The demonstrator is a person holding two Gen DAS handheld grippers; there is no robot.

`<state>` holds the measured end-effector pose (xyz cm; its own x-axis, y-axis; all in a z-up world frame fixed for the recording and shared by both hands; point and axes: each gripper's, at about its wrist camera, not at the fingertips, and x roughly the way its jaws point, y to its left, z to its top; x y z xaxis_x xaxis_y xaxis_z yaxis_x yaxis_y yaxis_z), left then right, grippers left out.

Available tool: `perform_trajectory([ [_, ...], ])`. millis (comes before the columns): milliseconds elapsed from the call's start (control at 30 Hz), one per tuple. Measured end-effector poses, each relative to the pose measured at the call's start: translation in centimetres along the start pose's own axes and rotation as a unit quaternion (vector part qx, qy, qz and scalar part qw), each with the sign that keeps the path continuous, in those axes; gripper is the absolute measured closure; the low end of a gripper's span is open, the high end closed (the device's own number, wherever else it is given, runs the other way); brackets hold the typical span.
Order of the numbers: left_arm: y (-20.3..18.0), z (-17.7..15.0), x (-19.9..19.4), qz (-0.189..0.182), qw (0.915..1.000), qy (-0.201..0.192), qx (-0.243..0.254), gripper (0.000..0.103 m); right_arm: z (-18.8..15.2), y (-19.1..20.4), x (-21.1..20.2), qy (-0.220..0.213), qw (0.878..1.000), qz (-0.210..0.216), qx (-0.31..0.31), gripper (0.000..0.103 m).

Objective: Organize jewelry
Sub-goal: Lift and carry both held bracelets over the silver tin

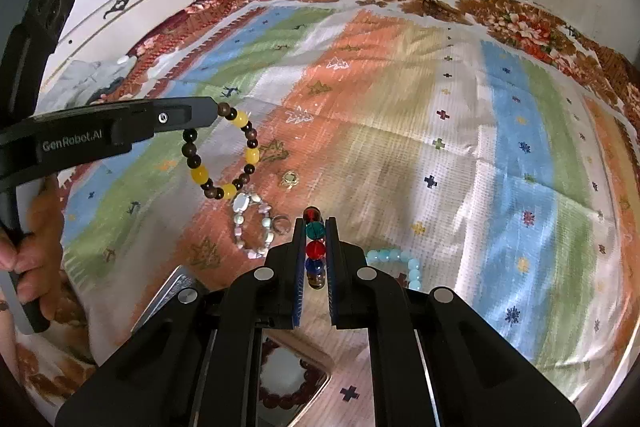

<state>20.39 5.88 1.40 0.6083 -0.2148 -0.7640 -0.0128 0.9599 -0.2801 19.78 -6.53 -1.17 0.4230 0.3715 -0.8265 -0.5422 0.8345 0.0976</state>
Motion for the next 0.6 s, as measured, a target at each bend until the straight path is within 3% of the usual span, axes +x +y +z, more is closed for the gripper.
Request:
perform_trajectory([
  [600,-3.2,-3.5,-3.5,-0.003,0.9988,-0.024,0.043,0.092,-2.1,1.3,-3.9,-0.037,0.999,0.003,-0.004,0.093],
])
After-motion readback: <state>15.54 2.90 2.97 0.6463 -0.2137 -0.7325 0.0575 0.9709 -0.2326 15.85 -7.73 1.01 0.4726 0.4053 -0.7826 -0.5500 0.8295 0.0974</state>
